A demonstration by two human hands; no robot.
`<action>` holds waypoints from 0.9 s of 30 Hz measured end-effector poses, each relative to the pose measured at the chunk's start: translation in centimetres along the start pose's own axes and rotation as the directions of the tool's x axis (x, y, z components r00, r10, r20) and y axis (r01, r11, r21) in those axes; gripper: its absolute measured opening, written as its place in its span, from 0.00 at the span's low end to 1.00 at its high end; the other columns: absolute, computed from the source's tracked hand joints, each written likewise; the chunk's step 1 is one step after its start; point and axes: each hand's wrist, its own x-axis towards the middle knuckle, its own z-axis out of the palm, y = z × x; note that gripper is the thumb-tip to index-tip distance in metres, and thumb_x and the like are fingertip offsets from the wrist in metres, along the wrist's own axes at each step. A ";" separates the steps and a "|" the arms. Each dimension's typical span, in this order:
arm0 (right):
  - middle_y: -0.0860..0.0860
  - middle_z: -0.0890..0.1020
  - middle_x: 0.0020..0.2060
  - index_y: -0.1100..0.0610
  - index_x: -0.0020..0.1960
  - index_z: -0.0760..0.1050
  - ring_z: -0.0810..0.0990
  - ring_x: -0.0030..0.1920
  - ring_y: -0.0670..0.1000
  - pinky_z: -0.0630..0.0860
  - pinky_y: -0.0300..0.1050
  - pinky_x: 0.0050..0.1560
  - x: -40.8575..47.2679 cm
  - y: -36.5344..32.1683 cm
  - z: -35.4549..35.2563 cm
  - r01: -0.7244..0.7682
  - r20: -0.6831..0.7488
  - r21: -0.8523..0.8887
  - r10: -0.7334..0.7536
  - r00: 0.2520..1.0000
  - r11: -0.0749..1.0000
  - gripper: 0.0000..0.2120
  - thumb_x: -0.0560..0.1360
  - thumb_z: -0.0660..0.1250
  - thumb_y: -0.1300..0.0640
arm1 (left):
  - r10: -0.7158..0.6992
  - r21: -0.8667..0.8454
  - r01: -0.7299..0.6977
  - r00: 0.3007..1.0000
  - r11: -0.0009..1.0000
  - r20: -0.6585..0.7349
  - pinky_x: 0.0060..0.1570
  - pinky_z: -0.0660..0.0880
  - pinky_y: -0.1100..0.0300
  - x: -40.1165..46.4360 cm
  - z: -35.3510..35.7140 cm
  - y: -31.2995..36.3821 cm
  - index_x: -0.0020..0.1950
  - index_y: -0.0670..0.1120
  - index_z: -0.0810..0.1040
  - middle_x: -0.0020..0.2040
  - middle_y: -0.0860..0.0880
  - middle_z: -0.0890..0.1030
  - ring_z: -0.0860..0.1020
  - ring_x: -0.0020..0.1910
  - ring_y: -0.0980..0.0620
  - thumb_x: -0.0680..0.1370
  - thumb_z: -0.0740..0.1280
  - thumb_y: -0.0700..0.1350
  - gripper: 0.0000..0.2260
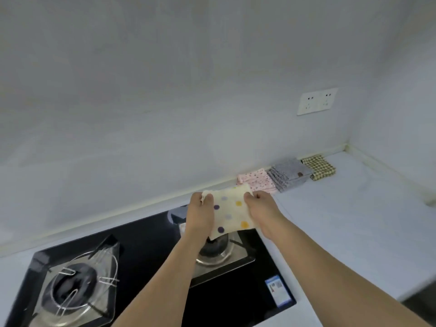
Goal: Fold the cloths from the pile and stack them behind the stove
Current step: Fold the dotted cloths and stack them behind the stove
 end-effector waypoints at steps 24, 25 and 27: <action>0.55 0.81 0.48 0.60 0.53 0.79 0.78 0.47 0.56 0.76 0.48 0.46 32.0 2.8 -35.5 -0.134 -0.137 -0.106 0.119 0.983 0.985 0.17 0.74 0.54 0.68 | -0.100 0.114 0.084 0.984 0.990 0.145 0.42 0.82 0.45 14.0 44.7 6.5 0.44 0.48 0.73 0.46 0.43 0.82 0.82 0.45 0.43 0.75 0.59 0.39 0.06; 0.55 0.81 0.48 0.60 0.53 0.78 0.78 0.47 0.55 0.76 0.48 0.46 33.8 2.9 -36.9 -0.128 -0.146 -0.119 0.110 0.983 0.985 0.17 0.74 0.53 0.68 | -0.124 0.106 0.108 0.979 0.989 0.159 0.41 0.82 0.47 15.0 46.8 6.9 0.43 0.48 0.73 0.45 0.43 0.82 0.82 0.44 0.43 0.76 0.59 0.38 0.06; 0.54 0.80 0.48 0.59 0.55 0.77 0.78 0.47 0.55 0.75 0.47 0.44 37.3 3.0 -39.3 -0.118 -0.167 -0.155 0.092 0.982 0.981 0.17 0.74 0.53 0.68 | -0.162 0.118 0.143 0.972 0.983 0.170 0.40 0.82 0.47 16.9 50.7 7.7 0.43 0.46 0.74 0.44 0.43 0.82 0.82 0.42 0.43 0.76 0.59 0.38 0.07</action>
